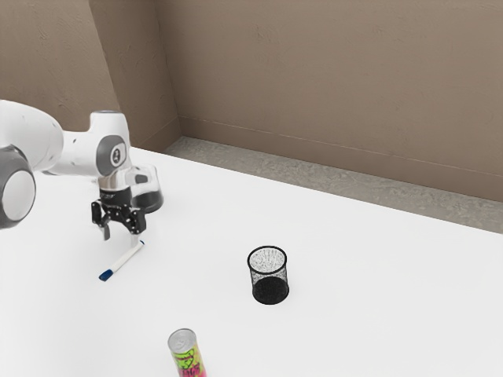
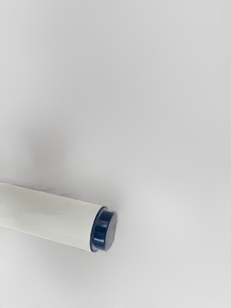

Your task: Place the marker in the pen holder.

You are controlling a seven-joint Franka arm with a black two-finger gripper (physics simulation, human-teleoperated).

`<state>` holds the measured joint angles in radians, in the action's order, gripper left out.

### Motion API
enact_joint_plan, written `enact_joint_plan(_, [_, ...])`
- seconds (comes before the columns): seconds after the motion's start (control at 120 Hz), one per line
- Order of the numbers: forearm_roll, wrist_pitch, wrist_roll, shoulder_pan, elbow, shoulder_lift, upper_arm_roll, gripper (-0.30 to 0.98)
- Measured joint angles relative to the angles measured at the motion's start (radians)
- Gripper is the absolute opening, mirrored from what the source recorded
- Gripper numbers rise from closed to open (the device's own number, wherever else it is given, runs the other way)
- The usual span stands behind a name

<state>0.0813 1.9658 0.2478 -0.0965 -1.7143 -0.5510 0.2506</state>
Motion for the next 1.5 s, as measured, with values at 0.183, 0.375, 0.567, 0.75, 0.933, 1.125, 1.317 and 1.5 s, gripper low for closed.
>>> enact_joint_plan(0.183, [0.023,-0.027,0.075,-0.003,0.028,-0.028,-0.005,0.65])
enact_joint_plan(0.375, [0.045,-0.033,0.134,-0.003,0.027,-0.043,-0.013,0.65])
enact_joint_plan(0.567, [0.061,-0.022,0.178,0.000,0.020,-0.041,-0.017,0.64])
enact_joint_plan(0.75, [0.065,-0.013,0.207,0.002,0.012,-0.028,-0.017,0.44])
enact_joint_plan(0.933, [0.066,-0.006,0.227,0.003,-0.002,-0.021,-0.017,0.29])
enact_joint_plan(1.125, [0.065,0.006,0.241,0.003,-0.012,-0.017,-0.018,0.17])
enact_joint_plan(1.317, [0.067,0.011,0.251,0.003,-0.022,-0.017,-0.019,0.12])
enact_joint_plan(1.5, [0.059,0.020,0.255,0.003,-0.024,-0.017,-0.021,-0.02])
